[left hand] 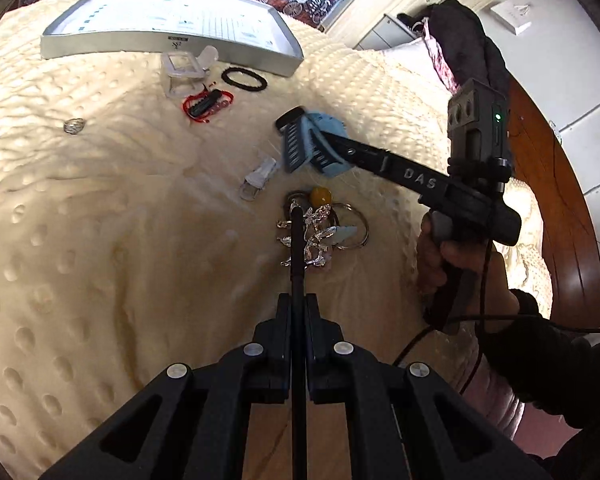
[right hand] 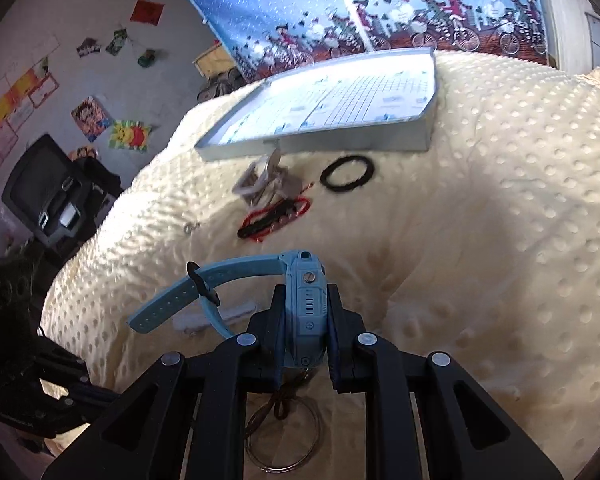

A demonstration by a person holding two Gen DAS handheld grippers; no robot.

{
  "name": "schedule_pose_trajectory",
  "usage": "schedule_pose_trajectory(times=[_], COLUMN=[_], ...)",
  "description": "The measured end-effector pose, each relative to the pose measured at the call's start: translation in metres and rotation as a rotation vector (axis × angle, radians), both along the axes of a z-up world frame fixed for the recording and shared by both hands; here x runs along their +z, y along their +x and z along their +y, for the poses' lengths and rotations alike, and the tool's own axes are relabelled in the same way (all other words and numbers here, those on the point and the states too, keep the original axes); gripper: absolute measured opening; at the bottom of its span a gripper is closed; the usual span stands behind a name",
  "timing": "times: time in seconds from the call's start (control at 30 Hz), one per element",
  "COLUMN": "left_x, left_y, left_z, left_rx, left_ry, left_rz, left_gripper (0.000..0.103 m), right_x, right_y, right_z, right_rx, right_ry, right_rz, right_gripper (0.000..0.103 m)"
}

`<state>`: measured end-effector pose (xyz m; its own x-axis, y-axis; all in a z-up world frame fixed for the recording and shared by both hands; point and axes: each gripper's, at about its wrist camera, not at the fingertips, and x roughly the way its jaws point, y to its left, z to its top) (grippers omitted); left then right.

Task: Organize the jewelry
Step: 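Carry the stylus in left tool while right tool carries the smartwatch to the tray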

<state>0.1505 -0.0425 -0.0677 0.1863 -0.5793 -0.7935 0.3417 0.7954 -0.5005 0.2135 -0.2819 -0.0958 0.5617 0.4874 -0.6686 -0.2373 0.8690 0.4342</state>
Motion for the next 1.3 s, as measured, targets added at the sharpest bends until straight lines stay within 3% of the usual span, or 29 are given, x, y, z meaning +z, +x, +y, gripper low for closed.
schedule_pose_trajectory(times=[0.17, 0.43, 0.67, 0.87, 1.1, 1.3], left_x=[0.011, 0.045, 0.075, 0.094, 0.07, 0.03], left_y=[0.002, 0.025, 0.085, 0.169, 0.259, 0.311], left_z=[0.009, 0.023, 0.031, 0.036, 0.045, 0.059], left_rx=[0.049, 0.166, 0.274, 0.322, 0.346, 0.422], left_ry=[-0.033, -0.082, -0.068, -0.022, 0.021, 0.012], left_rz=[-0.047, -0.189, -0.302, -0.364, -0.388, -0.372], left_gripper=[0.006, 0.006, 0.006, 0.006, 0.006, 0.006], right_x=[0.011, 0.019, 0.028, 0.043, 0.031, 0.011], right_y=[-0.003, -0.005, 0.016, 0.087, 0.162, 0.191], right_z=[-0.01, -0.025, -0.033, -0.021, 0.0, 0.019], right_rx=[-0.048, -0.096, -0.117, -0.123, -0.2, -0.244], right_ry=[0.039, 0.085, 0.103, 0.079, 0.048, -0.011], right_rz=[-0.053, -0.083, -0.078, -0.082, -0.027, 0.023], right_gripper=[0.015, 0.015, 0.015, 0.015, 0.015, 0.015])
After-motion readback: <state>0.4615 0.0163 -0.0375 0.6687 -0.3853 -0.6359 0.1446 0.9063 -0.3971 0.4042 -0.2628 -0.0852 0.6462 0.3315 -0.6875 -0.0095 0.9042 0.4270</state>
